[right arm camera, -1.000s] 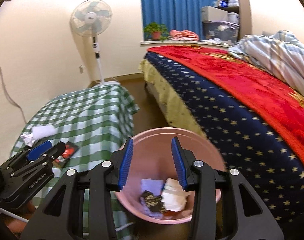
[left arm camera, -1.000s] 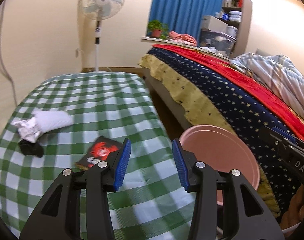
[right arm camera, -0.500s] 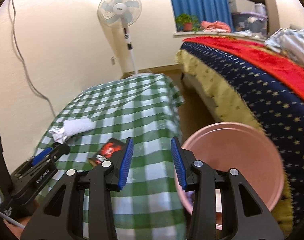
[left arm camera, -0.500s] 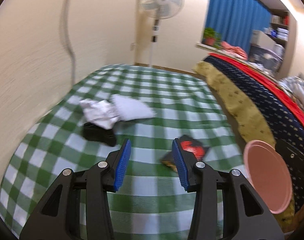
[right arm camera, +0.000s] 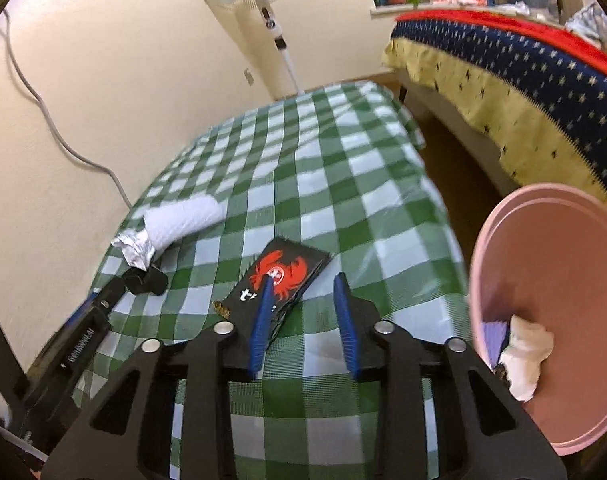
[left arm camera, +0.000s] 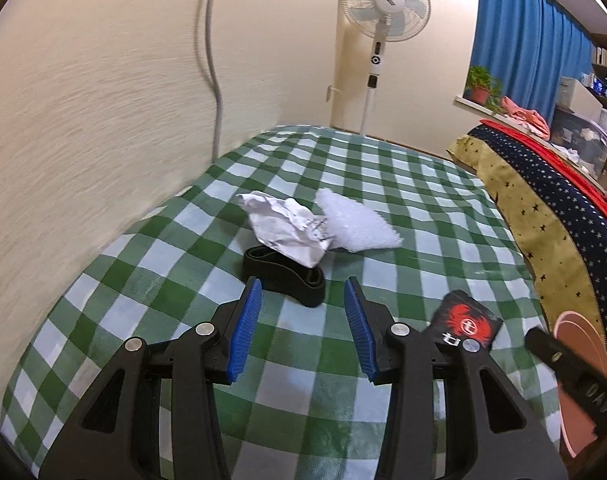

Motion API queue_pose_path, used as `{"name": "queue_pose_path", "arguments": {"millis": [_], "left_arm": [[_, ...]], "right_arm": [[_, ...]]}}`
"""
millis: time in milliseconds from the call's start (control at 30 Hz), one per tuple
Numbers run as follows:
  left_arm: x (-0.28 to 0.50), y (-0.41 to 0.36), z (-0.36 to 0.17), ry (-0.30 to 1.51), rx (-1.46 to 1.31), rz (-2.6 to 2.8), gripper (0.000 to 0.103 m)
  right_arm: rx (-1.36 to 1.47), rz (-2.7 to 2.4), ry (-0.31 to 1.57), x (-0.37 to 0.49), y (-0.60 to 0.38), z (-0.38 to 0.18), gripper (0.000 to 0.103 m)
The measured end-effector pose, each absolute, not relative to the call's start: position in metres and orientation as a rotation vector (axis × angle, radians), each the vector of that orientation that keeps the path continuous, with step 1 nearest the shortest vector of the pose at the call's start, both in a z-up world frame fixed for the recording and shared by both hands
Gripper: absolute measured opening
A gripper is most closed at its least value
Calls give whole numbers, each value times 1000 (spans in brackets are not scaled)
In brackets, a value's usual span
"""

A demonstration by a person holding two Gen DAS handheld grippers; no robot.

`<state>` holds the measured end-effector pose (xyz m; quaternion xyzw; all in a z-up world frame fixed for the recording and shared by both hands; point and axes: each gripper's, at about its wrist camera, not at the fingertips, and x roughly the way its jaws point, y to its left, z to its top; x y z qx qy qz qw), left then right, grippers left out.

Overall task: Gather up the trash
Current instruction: 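Move both grippers back to the table and grasp the red-and-black snack packet with the right gripper, then grasp the black strap with the left gripper while the right lifts the snack packet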

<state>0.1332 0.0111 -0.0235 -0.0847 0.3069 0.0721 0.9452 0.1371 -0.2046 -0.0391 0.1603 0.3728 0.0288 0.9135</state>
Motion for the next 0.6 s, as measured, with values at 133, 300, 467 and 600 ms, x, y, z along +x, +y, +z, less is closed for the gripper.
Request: {"name": "queue_pose_path", "arguments": {"millis": [133, 300, 467, 600], "left_arm": [[139, 17, -25, 635, -186, 163, 43], [150, 21, -30, 660, -200, 161, 43], [160, 22, -33, 679, -218, 156, 43], [170, 20, -38, 710, -217, 146, 45]], "right_arm": [[353, 66, 828, 149, -196, -55, 25], [368, 73, 877, 157, -190, -64, 16], [372, 81, 904, 159, -188, -70, 4], [374, 89, 906, 159, -189, -70, 0]]}}
